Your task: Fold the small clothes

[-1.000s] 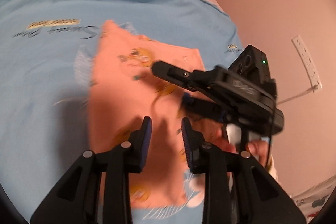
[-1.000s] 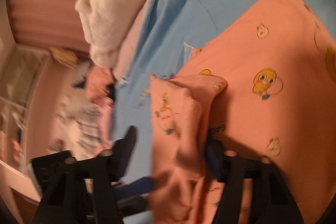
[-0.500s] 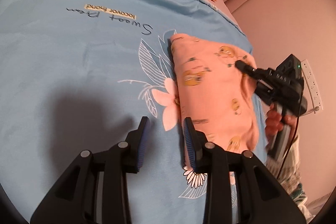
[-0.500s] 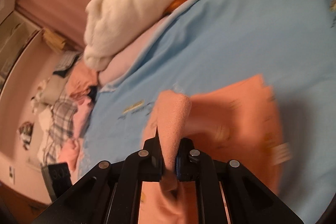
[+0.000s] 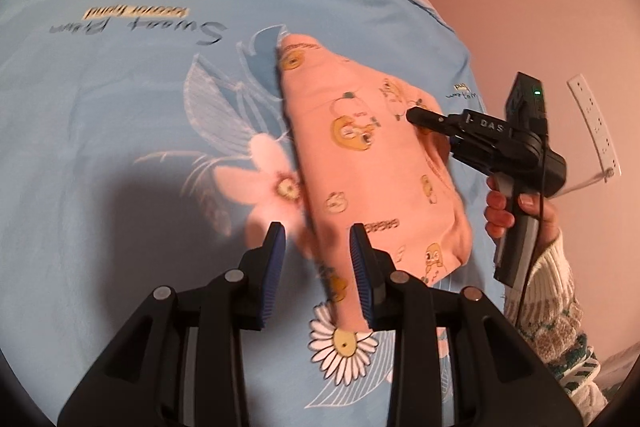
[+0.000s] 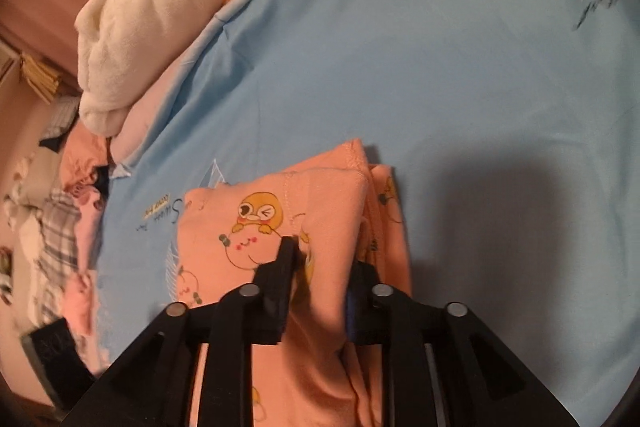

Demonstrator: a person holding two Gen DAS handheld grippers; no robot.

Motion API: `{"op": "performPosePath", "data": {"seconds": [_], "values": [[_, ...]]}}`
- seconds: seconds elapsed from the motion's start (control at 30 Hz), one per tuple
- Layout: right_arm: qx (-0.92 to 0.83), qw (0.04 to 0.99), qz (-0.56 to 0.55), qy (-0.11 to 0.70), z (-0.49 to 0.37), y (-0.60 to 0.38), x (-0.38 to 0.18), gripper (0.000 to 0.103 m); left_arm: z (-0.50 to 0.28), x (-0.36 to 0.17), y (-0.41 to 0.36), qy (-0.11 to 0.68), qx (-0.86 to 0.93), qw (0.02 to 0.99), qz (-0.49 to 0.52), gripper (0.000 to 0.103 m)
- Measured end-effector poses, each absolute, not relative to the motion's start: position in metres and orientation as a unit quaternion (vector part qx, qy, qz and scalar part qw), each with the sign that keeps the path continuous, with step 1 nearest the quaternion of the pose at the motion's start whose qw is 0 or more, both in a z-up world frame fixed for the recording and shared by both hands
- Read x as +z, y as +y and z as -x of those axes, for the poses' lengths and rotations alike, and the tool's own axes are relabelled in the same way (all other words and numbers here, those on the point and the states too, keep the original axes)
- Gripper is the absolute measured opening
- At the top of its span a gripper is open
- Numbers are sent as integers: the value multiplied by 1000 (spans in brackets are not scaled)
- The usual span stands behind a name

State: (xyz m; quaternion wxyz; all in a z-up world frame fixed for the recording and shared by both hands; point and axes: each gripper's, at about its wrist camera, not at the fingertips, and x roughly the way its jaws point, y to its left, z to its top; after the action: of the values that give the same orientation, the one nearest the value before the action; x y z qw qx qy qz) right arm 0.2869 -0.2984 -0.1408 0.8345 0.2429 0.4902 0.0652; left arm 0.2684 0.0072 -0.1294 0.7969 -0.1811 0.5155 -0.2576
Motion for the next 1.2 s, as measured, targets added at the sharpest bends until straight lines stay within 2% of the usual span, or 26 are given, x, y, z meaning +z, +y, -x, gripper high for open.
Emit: {"op": "performPosePath", "data": {"seconds": [0.07, 0.17, 0.27, 0.3, 0.37, 0.5, 0.57, 0.63, 0.93, 1.1, 1.2], "values": [[31, 866, -187, 462, -269, -295, -118, 29, -271, -123, 0, 506, -264, 803, 173, 32], [51, 899, -129, 416, -240, -284, -93, 29, -280, -117, -14, 492, -273, 808, 172, 31], [120, 899, -99, 410, -215, -264, -87, 29, -286, -112, -35, 480, -279, 816, 162, 29], [128, 897, -86, 414, -210, -259, -90, 29, -287, -112, -41, 478, -279, 818, 157, 22], [124, 892, -58, 431, -204, -256, -103, 26, -291, -118, -57, 481, -276, 821, 137, 15], [94, 877, -79, 464, -210, -272, -135, 25, -302, -143, -73, 509, -258, 813, 114, 14], [84, 873, -88, 473, -212, -281, -146, 11, -305, -150, -73, 514, -256, 811, 109, 13], [84, 874, -95, 470, -211, -286, -146, 11, -307, -148, -68, 516, -257, 808, 119, 9], [129, 891, -68, 430, -157, -258, -121, 11, -254, -130, -54, 494, -286, 812, 120, 10], [118, 877, -50, 464, -149, -254, -151, 11, -239, -159, -62, 520, -282, 798, 117, 9], [122, 876, -74, 461, -143, -259, -153, 11, -233, -156, -56, 514, -288, 797, 130, 11]]}}
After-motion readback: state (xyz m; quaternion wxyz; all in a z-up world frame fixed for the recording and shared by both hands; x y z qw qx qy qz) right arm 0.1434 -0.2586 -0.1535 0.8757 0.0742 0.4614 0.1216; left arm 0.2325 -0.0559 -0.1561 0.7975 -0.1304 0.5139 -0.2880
